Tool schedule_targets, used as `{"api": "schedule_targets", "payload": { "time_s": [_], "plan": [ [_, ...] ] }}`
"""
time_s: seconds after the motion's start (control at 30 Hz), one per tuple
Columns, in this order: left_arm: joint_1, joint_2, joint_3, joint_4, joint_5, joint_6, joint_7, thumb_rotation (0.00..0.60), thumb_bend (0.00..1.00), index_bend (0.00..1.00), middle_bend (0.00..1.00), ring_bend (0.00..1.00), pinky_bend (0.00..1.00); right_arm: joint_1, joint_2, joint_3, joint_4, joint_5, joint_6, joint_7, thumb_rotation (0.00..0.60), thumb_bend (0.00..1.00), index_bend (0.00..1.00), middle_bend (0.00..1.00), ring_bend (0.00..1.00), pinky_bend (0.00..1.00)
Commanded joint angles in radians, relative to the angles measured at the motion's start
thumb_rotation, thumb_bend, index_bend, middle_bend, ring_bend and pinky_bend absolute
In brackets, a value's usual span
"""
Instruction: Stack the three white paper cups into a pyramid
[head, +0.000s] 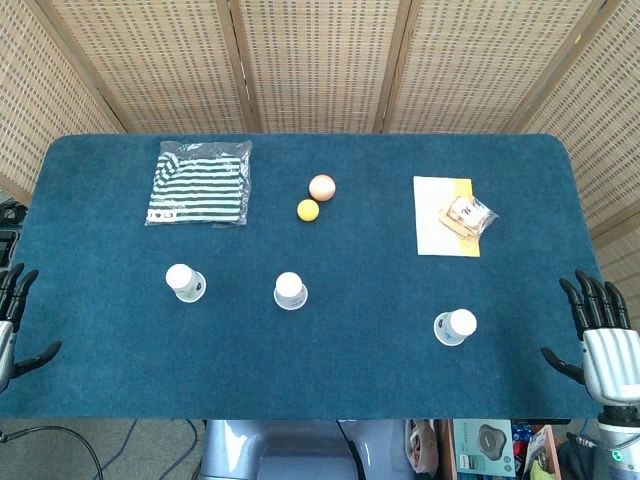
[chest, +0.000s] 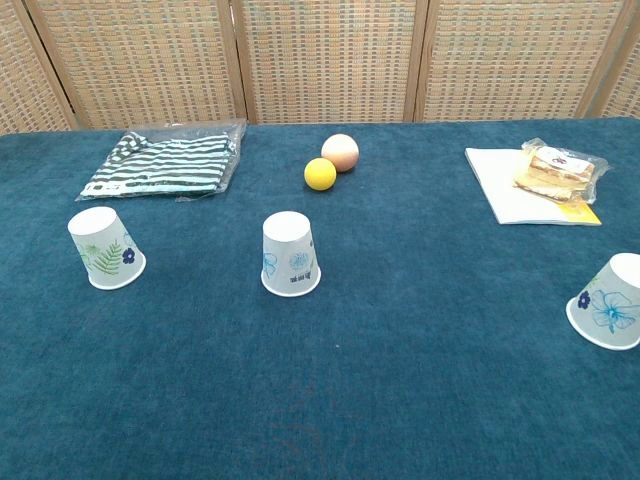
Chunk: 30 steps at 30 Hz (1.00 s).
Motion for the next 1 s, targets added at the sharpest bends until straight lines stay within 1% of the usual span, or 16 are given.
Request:
{"api": "schedule_targets", "payload": {
  "time_s": [0.03,0.23,0.4,0.47,0.53,0.6,0.67,0.73,0.77,0.83,0.93,1.0],
  "plan": [
    [0.0,-0.001,-0.001,0.001,-0.001,0.0,0.001,0.6,0.18,0.0,0.0,0.0,0.0,0.0,0.001,0.001,-0.002,0.0,0.0,0.0,0.6,0.0,0.0,0.0,0.0,0.0],
    [-0.01,-0.005,-0.005,0.005,-0.014,-0.022,0.004,0.6,0.18,0.0,0.0,0.0,0.0,0.003,0.005,0.003,-0.006,0.007,-0.008,0.002,0.6,0.0,0.0,0.0,0.0,0.0],
    [-0.057,-0.01,-0.021,0.02,-0.011,-0.081,-0.02,0.6,0.18,0.0,0.0,0.0,0.0,0.004,0.009,0.004,-0.004,0.016,-0.017,0.009,0.6,0.0,0.0,0.0,0.0,0.0],
    [-0.109,-0.024,-0.029,0.051,-0.005,-0.154,-0.048,0.6,0.19,0.0,0.0,0.0,0.0,0.005,0.011,0.005,0.004,0.023,-0.025,0.012,0.6,0.0,0.0,0.0,0.0,0.0],
    [-0.176,-0.027,-0.03,0.071,-0.01,-0.272,-0.078,0.6,0.19,0.0,0.0,0.0,0.0,0.008,0.013,0.005,0.006,0.03,-0.035,0.015,0.6,0.0,0.0,0.0,0.0,0.0],
    [-0.218,-0.032,-0.039,0.076,-0.027,-0.338,-0.085,0.6,0.19,0.0,0.0,0.0,0.0,0.008,0.014,0.005,0.004,0.03,-0.037,0.018,0.6,0.0,0.0,0.0,0.0,0.0],
    [-0.253,-0.041,-0.053,0.076,-0.051,-0.389,-0.069,0.6,0.19,0.0,0.0,0.0,0.0,0.009,0.014,0.004,0.004,0.027,-0.036,0.017,0.6,0.0,0.0,0.0,0.0,0.0],
    [-0.302,-0.065,-0.08,0.077,-0.098,-0.45,-0.018,0.6,0.19,0.0,0.0,0.0,0.02,0.011,0.012,0.0,0.007,0.021,-0.039,0.018,0.6,0.0,0.0,0.0,0.0,0.0],
    [-0.35,-0.102,-0.107,0.091,-0.141,-0.507,0.006,0.6,0.19,0.0,0.0,0.0,0.05,0.011,0.012,-0.002,0.008,0.021,-0.041,0.016,0.6,0.0,0.0,0.0,0.0,0.0],
    [-0.379,-0.129,-0.121,0.109,-0.186,-0.548,0.031,0.6,0.19,0.02,0.04,0.03,0.1,0.011,0.012,-0.002,0.009,0.022,-0.042,0.018,0.6,0.0,0.0,0.0,0.0,0.0],
    [-0.424,-0.167,-0.138,0.141,-0.241,-0.607,0.043,0.6,0.19,0.12,0.13,0.1,0.16,0.012,0.014,-0.003,0.01,0.028,-0.05,0.022,0.6,0.0,0.0,0.0,0.0,0.0],
    [-0.454,-0.213,-0.151,0.194,-0.256,-0.623,0.031,0.6,0.19,0.19,0.21,0.16,0.21,0.012,0.015,-0.002,0.014,0.035,-0.055,0.026,0.6,0.0,0.0,0.0,0.0,0.0]
  ]
}}
